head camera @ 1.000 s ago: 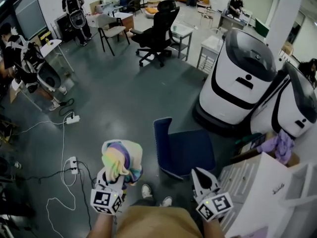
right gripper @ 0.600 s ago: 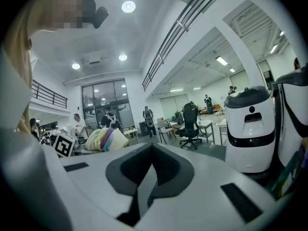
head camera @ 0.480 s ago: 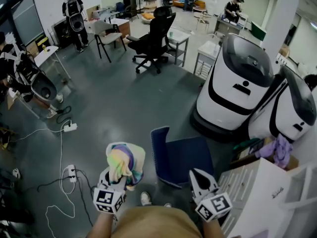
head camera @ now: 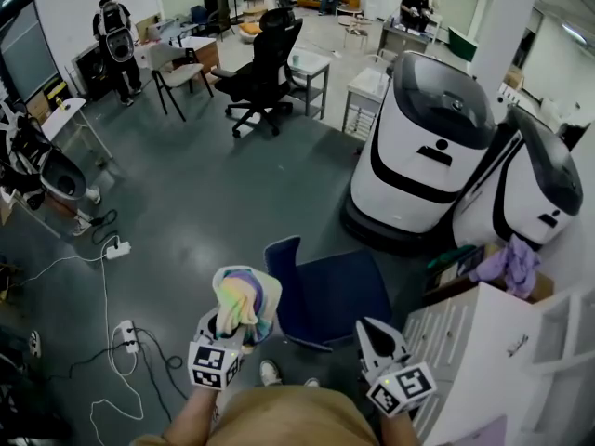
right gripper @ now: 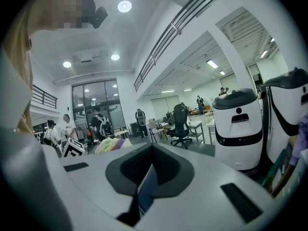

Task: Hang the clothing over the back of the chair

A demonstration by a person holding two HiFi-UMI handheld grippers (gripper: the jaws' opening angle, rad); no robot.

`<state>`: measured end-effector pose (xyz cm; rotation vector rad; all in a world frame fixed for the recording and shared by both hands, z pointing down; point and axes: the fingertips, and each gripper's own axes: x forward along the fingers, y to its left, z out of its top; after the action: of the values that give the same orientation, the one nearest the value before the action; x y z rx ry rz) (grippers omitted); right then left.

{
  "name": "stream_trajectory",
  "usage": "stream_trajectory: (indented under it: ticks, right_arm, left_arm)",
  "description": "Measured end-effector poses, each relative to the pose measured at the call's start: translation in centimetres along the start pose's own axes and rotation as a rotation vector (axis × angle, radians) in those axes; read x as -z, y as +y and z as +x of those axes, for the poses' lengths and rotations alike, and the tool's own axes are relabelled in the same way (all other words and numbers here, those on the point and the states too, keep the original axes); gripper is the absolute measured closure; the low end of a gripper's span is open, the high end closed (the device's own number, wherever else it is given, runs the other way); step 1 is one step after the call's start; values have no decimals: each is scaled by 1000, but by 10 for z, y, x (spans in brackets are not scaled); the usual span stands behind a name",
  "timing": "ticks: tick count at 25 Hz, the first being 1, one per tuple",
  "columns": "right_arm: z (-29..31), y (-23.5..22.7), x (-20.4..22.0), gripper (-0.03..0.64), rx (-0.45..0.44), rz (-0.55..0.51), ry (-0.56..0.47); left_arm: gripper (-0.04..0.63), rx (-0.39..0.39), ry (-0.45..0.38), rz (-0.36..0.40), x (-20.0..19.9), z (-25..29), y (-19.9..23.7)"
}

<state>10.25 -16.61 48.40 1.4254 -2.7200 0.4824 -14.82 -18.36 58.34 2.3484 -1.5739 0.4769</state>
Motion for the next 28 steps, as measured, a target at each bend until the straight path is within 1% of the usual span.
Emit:
stream_trajectory:
  ticks: [3,8,12,14,16,18,21,25,26,28]
  right_arm:
    - [-4,-6,2,614,22,8,5]
    - [-11,-13,2,614,51,13,0]
    - [-17,-19,1,614,78,15,-4]
    - [-20,-22,2,614,90,18,2]
    - [-22,-24,3,614,101,20,5]
    - [-23,-25,3,614,109,23,4]
    - [-24,-29,3,614,124,23,3]
    - [-26,-31,8,614,137,32,14]
    - [-26,-32,9,614,140,33,17]
    - [-26,-33,10,614,144,34,16]
  left_arm:
    - [446,44,57,42,12,30,-6]
    - [434,114,159,151,30,77,-16]
    - [420,151,232,238,42,107,-21]
    - [417,161,252,301,43,119,-25]
    - [413,174,268,380,40,126,-30]
    - [407,206,302,445,44,134,-37]
    - [387,247,345,496,54,148,-46]
    - [376,272,356,551,57,160,-54]
    - [367,280,359,568,60,164,-56]
    - [327,296,369,609,66,171,-60]
